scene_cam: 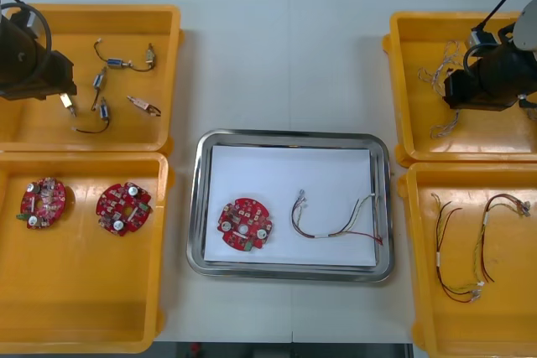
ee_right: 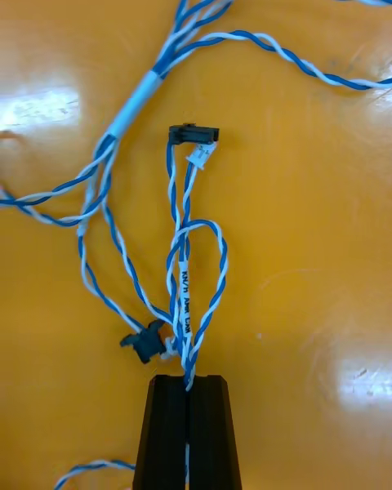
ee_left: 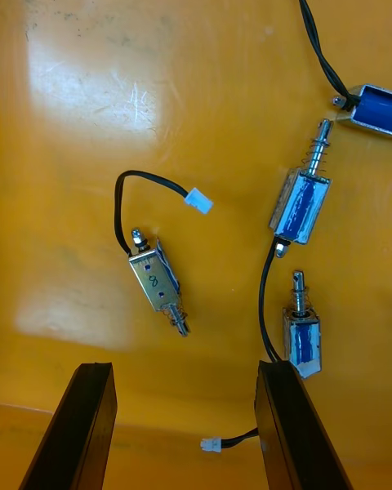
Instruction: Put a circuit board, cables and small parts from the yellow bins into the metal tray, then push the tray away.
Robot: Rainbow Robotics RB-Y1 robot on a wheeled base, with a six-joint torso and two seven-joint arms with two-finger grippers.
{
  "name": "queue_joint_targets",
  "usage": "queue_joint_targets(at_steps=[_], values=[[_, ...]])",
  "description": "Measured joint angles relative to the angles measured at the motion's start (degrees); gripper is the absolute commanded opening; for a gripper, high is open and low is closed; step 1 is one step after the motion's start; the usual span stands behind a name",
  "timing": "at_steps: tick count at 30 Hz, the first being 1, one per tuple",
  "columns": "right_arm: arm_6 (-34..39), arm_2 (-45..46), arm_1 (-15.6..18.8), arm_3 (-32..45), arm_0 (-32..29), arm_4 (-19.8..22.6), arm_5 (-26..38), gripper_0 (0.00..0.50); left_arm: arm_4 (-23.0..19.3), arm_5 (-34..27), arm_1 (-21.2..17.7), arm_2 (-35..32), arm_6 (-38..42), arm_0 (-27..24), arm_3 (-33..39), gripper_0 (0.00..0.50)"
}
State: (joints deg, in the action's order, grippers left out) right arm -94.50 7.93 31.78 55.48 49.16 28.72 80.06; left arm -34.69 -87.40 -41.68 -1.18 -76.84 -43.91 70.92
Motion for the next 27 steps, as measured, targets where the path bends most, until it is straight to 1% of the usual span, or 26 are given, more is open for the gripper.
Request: queue_joint_targets(at_steps=[7, 12, 21, 23, 27], values=[[0.0, 0.7, 0.0, 5.2, -0.3, 0.0, 4.5, 0.0, -0.7, -5.8, -0.1, -1.4, 0.0, -0.2, 1.3, 0.5], [0.0, 2.1, 0.1, 8.0, -0.3, 0.0, 6.9, 0.0, -0.9, -8.5, -0.1, -2.7, 0.0, -0.9, 1.4, 0.5], [0.0, 2.8, 0.7, 13.0, -0.4, 0.0, 12.0, 0.0, -0.8, -8.8, -0.1, -2.9, 0.4, -2.6, 1.0, 0.5], [0.0, 3.1, 0.9, 14.0, -0.4, 0.0, 13.6, 0.0, -0.8, -8.3, -0.1, -2.9, 1.2, -3.0, -0.3, 0.5], [0.0, 4.1, 1.2, 16.4, -0.4, -0.1, 17.3, 0.0, -0.8, -6.4, -0.1, -2.9, 5.3, -4.3, -4.7, 0.5]])
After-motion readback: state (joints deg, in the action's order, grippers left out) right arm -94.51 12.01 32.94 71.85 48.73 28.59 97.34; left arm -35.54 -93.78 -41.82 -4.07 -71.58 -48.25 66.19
